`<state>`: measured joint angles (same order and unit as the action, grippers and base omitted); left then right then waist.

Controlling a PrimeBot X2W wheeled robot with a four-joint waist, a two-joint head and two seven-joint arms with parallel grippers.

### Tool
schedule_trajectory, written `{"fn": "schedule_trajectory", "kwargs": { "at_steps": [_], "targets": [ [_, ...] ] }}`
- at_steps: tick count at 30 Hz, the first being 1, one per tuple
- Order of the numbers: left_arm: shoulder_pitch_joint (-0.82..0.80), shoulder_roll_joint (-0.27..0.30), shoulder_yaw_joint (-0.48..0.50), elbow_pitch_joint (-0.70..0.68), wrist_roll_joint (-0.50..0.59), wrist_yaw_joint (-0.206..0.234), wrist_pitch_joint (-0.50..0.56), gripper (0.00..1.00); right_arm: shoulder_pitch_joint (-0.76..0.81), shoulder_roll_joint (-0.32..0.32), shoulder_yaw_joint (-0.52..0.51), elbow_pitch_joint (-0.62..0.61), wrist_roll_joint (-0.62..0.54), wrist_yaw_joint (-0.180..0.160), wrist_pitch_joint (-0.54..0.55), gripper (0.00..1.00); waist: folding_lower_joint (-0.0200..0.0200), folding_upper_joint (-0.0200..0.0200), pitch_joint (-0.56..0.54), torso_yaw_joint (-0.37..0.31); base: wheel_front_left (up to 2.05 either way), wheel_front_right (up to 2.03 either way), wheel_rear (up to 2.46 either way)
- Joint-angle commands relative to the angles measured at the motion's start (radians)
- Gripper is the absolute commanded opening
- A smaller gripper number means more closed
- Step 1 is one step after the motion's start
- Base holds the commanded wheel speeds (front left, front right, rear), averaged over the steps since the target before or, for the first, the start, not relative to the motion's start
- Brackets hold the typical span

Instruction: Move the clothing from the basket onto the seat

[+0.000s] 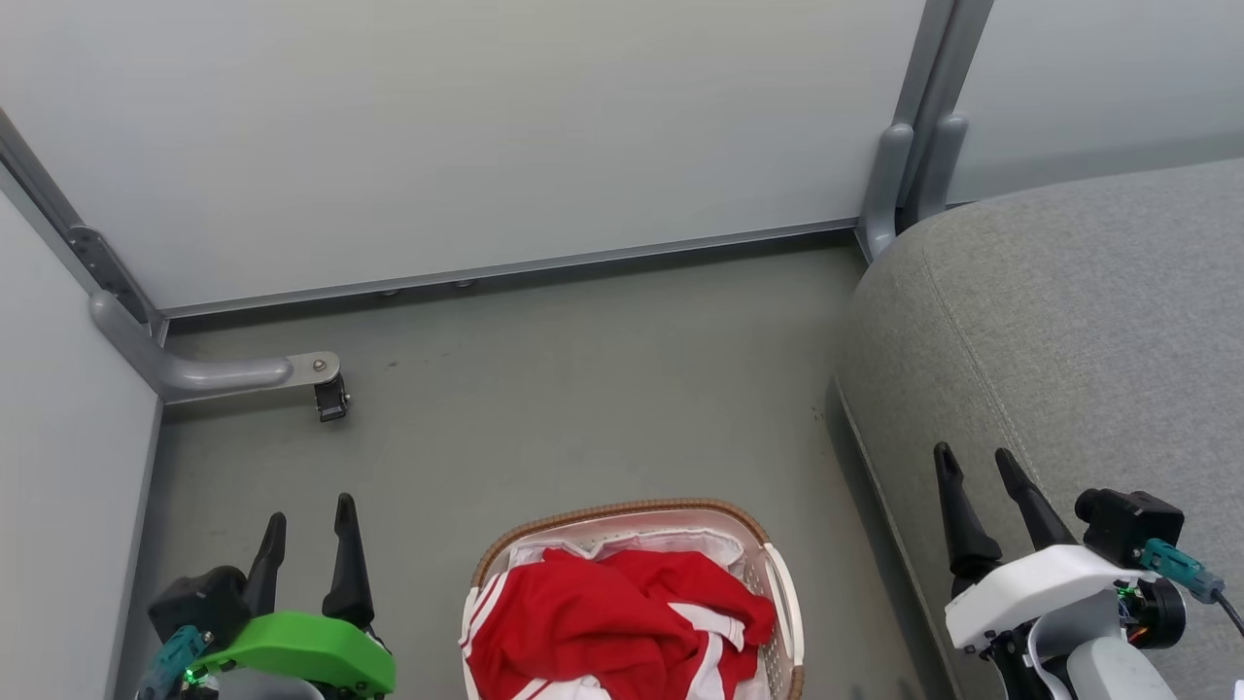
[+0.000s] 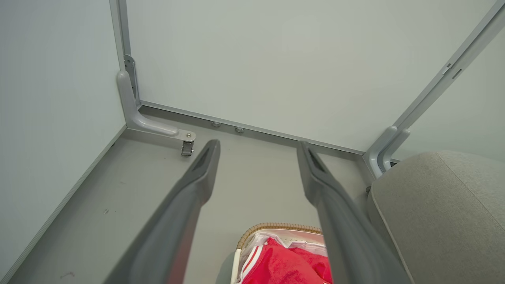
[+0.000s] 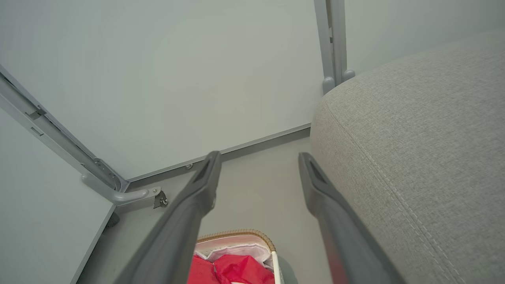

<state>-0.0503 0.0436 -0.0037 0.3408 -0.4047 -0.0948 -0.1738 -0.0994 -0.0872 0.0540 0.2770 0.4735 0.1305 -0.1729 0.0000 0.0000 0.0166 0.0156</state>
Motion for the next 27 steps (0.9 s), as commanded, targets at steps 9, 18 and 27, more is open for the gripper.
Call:
{"fn": "schedule_trajectory", "kwargs": {
  "at_steps": [9, 18, 27],
  "targets": [
    [-0.002, 0.009, -0.013, 0.009, 0.100, 0.004, -0.027, 1.00, -0.012, -0.015, 0.031, 0.016, -0.107, 0.000, -0.028, 1.00, 0.0000, 0.0000, -0.004, 0.004, 0.00, 0.00, 0.00],
    [0.024, 0.009, -0.008, 0.019, 0.144, 0.013, -0.046, 1.00, 0.003, -0.005, 0.036, 0.053, -0.168, 0.000, -0.048, 1.00, 0.0000, 0.0000, -0.007, 0.007, 0.00, 0.00, 0.00],
    [0.033, 0.009, -0.017, 0.027, 0.194, 0.015, -0.065, 1.00, 0.008, -0.007, 0.044, 0.060, -0.226, 0.000, -0.066, 1.00, 0.0000, 0.0000, -0.001, 0.009, 0.00, 0.00, 0.00]
  ]
}}
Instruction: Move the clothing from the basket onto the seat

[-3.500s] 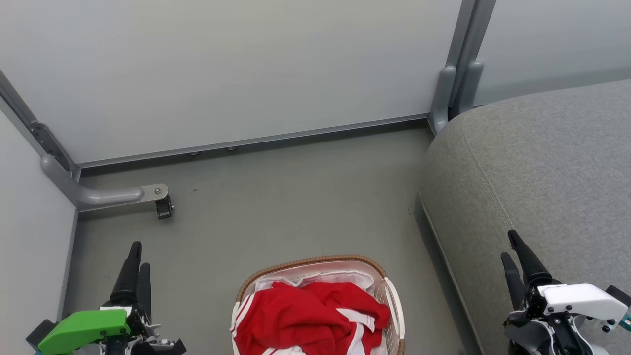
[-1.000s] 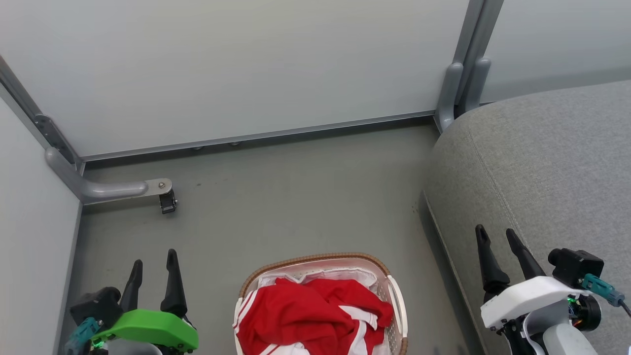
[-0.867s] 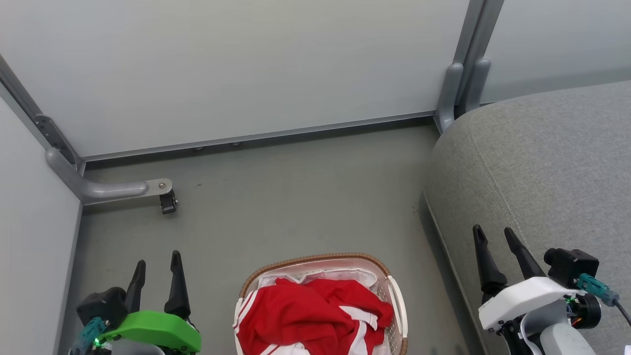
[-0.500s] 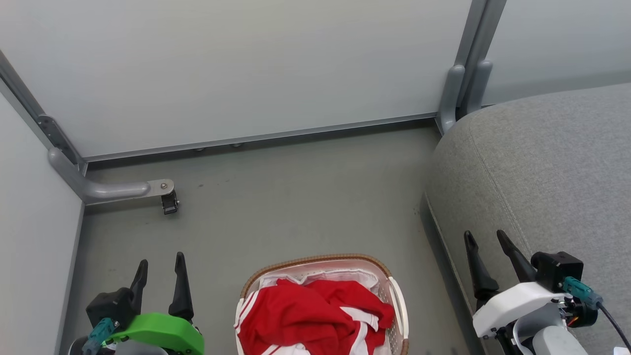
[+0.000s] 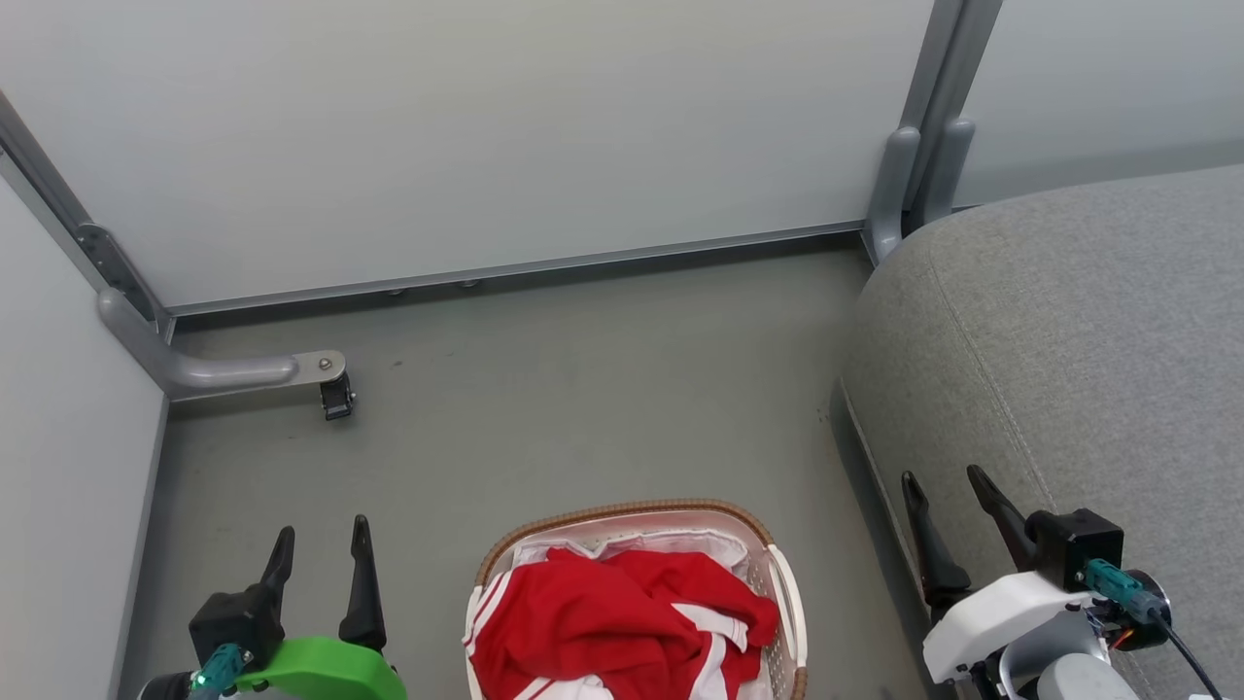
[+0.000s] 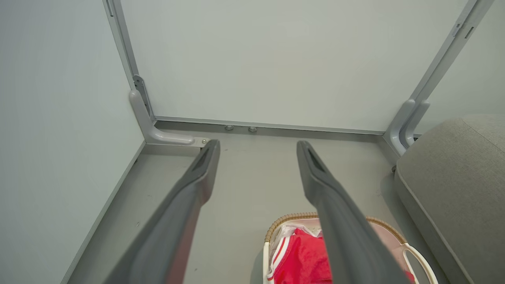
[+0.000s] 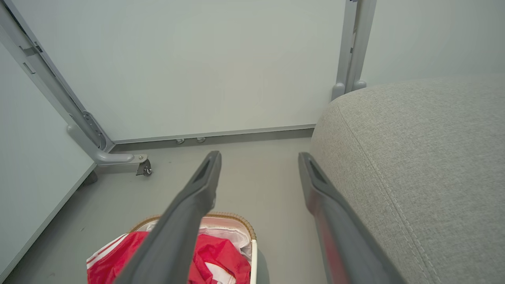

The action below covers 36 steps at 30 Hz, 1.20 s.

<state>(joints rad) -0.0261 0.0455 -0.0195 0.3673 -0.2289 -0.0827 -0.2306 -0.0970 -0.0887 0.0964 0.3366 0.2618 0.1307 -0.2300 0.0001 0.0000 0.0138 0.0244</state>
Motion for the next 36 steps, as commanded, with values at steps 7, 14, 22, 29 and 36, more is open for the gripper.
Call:
{"fn": "schedule_trajectory", "kwargs": {
  "at_steps": [7, 14, 22, 29, 36],
  "targets": [
    [-0.019, 0.007, -0.039, 0.041, 0.005, -0.012, -0.020, 1.00, -0.022, -0.001, 0.006, -0.014, -0.044, 0.000, -0.021, 1.00, -0.0001, 0.0000, 0.055, -0.014, 0.00, 0.00, 0.00],
    [-0.105, 0.008, -0.099, 0.100, 0.024, -0.022, -0.032, 1.00, -0.081, -0.001, 0.008, -0.032, -0.055, 0.000, -0.033, 1.00, -0.0001, 0.0000, 0.184, -0.042, 0.00, 0.00, 0.00],
    [-0.227, 0.008, -0.151, 0.172, 0.014, -0.030, -0.034, 1.00, -0.165, -0.006, 0.025, -0.072, 0.004, 0.000, -0.037, 1.00, -0.0001, 0.0000, 0.350, -0.079, 0.00, 0.00, 0.00],
    [-0.353, 0.008, -0.201, 0.281, 0.034, -0.038, -0.034, 1.00, -0.243, 0.001, 0.043, -0.129, 0.041, 0.000, -0.037, 1.00, -0.0001, 0.0000, 0.492, -0.106, 0.00, 0.00, 0.00],
    [-0.456, 0.008, -0.252, 0.422, 0.086, -0.041, -0.034, 1.00, -0.300, 0.013, 0.073, -0.175, 0.063, 0.000, -0.037, 1.00, -0.0001, 0.0000, 0.581, -0.133, 0.00, 0.00, 0.00]
  ]
}}
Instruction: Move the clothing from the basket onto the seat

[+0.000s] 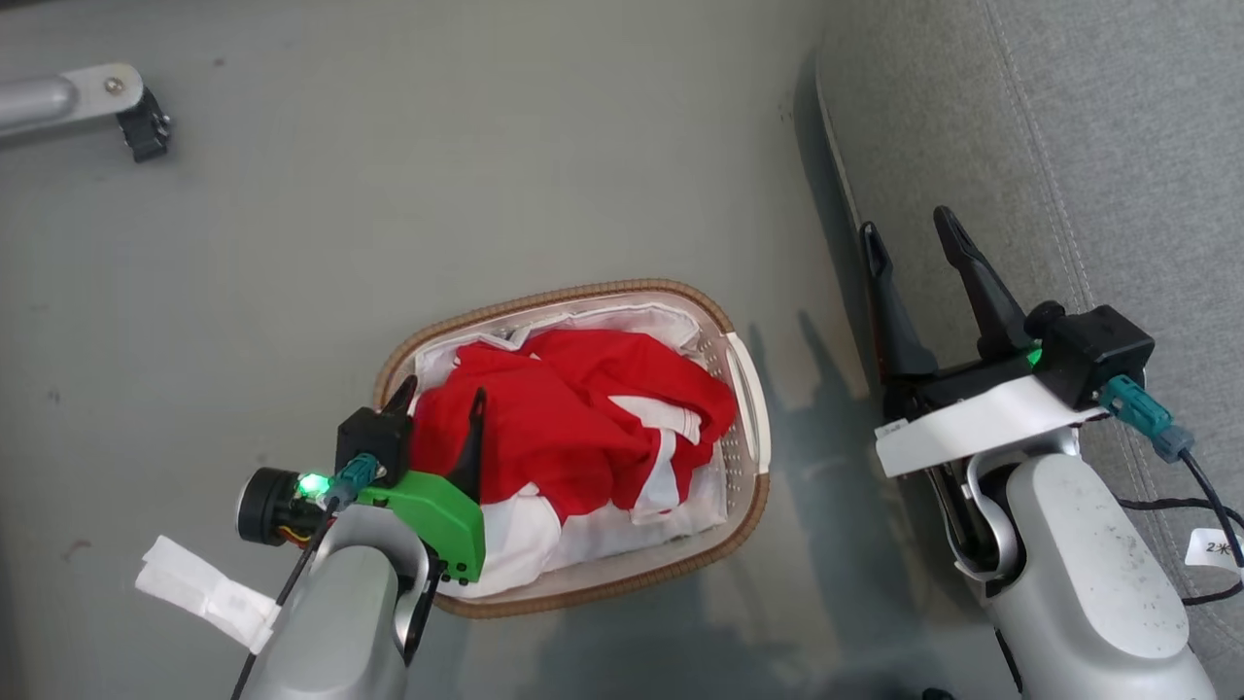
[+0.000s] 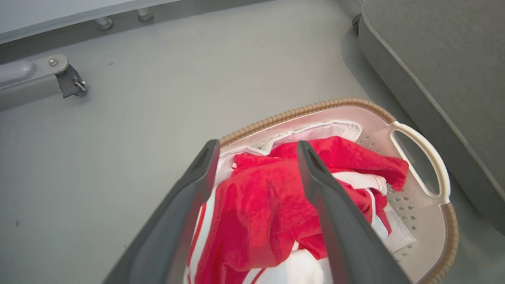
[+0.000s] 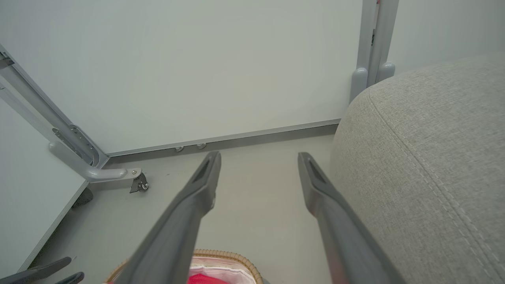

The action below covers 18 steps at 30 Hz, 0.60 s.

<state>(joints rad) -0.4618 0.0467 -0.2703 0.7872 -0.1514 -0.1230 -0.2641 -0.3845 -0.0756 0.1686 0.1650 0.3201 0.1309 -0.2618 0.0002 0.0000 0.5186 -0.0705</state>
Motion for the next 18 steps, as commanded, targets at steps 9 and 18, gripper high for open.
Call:
{"fn": "schedule_trajectory", "kwargs": {
  "at_steps": [9, 18],
  "targets": [
    [-0.133, 0.013, -0.058, 0.224, 0.073, 0.008, -0.001, 1.00, -0.051, 0.004, 0.035, -0.023, 0.024, 0.000, -0.005, 1.00, -0.0002, 0.0000, 0.159, -0.073, 0.00, 0.00, 0.00],
    [-0.253, 0.029, -0.153, 0.408, 0.161, 0.038, -0.001, 1.00, -0.081, 0.012, 0.062, -0.029, 0.040, 0.000, -0.005, 1.00, -0.0002, 0.0000, 0.229, -0.117, 0.00, 0.00, 0.00]
  ]
}}
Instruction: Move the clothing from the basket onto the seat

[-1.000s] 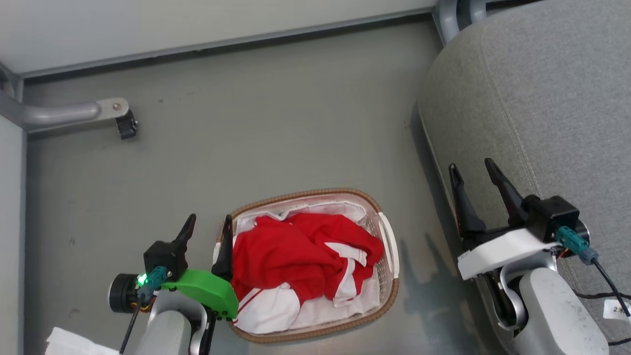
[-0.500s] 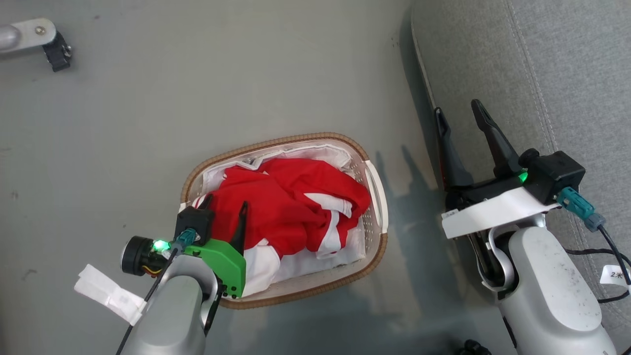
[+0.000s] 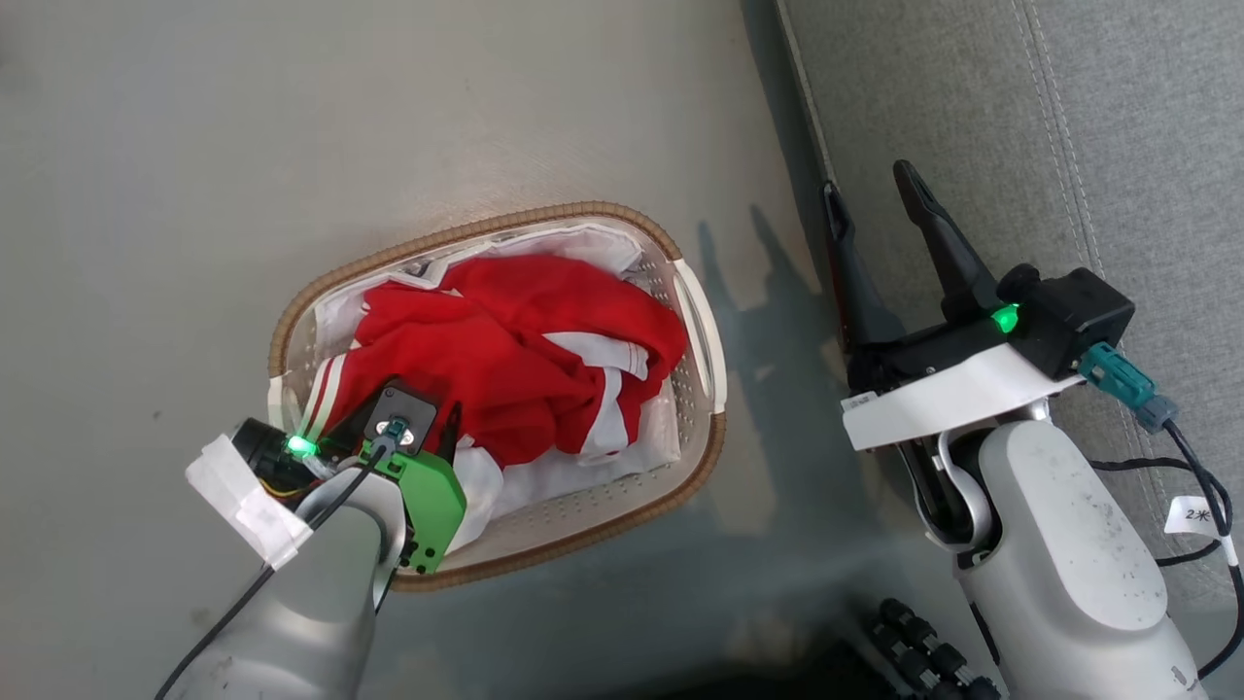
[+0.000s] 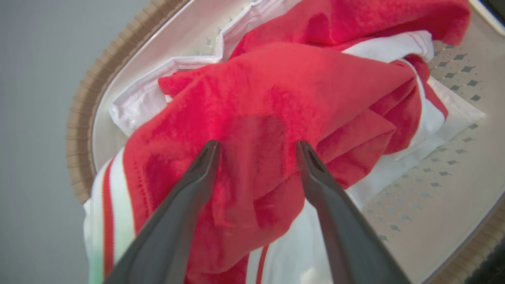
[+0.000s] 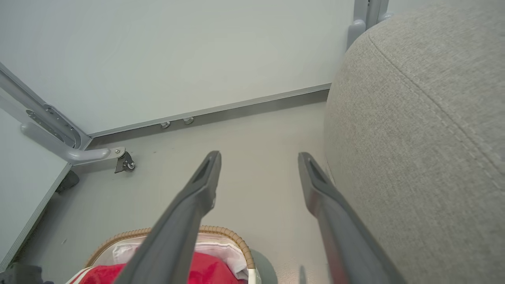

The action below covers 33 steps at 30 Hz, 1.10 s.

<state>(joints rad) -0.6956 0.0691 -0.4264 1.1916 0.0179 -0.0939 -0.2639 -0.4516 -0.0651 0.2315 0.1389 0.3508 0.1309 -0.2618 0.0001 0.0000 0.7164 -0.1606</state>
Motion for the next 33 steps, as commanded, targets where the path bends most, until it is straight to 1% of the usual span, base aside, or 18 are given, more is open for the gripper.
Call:
{"fn": "schedule_trajectory", "kwargs": {
  "at_steps": [1, 5, 9, 17, 18, 19, 20, 21, 27, 33],
  "targets": [
    [-0.035, 0.006, -0.005, 0.020, 0.001, 0.014, 0.001, 1.00, -0.017, 0.003, 0.001, -0.006, 0.011, 0.000, -0.005, 1.00, -0.0001, 0.0000, 0.039, -0.030, 0.00, 0.00, 0.00],
    [-0.084, 0.012, -0.043, 0.059, 0.037, 0.026, 0.029, 1.00, -0.030, 0.007, 0.018, -0.020, 0.021, 0.000, -0.005, 1.00, -0.0001, 0.0000, 0.072, -0.045, 0.00, 0.00, 0.00],
    [-0.128, 0.020, -0.063, 0.075, 0.047, 0.035, 0.048, 1.00, -0.048, 0.010, 0.028, -0.037, 0.028, 0.000, -0.005, 1.00, -0.0001, 0.0000, 0.110, -0.057, 0.00, 0.00, 0.00],
    [-0.178, 0.019, -0.089, 0.091, 0.051, 0.021, 0.083, 1.00, -0.077, 0.013, 0.053, -0.065, 0.037, 0.000, -0.005, 1.00, -0.0001, 0.0000, 0.168, -0.075, 0.00, 0.00, 0.00],
    [-0.180, 0.022, -0.092, 0.092, 0.051, 0.020, 0.088, 0.89, -0.080, 0.013, 0.057, -0.069, 0.039, 0.000, -0.005, 1.00, -0.0001, 0.0000, 0.172, -0.078, 0.00, 0.00, 0.00],
    [-0.183, 0.025, -0.096, 0.094, 0.053, 0.019, 0.096, 0.35, -0.082, 0.013, 0.061, -0.075, 0.047, 0.000, -0.005, 1.00, -0.0001, 0.0000, 0.177, -0.081, 0.00, 0.00, 0.00],
    [-0.184, 0.027, -0.098, 0.094, 0.053, 0.017, 0.099, 0.19, -0.083, 0.013, 0.062, -0.078, 0.051, 0.000, -0.005, 1.00, -0.0001, 0.0000, 0.180, -0.083, 0.00, 0.00, 0.00],
    [-0.187, 0.030, -0.099, 0.095, 0.050, 0.019, 0.099, 0.00, -0.085, 0.013, 0.064, -0.082, 0.055, 0.000, -0.005, 1.00, -0.0001, 0.0000, 0.182, -0.085, 0.00, 0.00, 0.00],
    [-0.164, 0.034, -0.093, 0.096, 0.023, 0.023, 0.068, 0.00, -0.083, 0.013, 0.067, -0.074, 0.066, 0.000, -0.005, 1.00, -0.0001, 0.0000, 0.160, -0.085, 0.00, 0.00, 0.00],
    [-0.128, 0.019, -0.074, 0.091, -0.015, 0.028, 0.013, 0.00, -0.055, 0.013, 0.057, -0.052, 0.060, 0.000, -0.005, 1.00, -0.0001, 0.0000, 0.080, -0.063, 0.00, 0.00, 0.00]
  ]
}}
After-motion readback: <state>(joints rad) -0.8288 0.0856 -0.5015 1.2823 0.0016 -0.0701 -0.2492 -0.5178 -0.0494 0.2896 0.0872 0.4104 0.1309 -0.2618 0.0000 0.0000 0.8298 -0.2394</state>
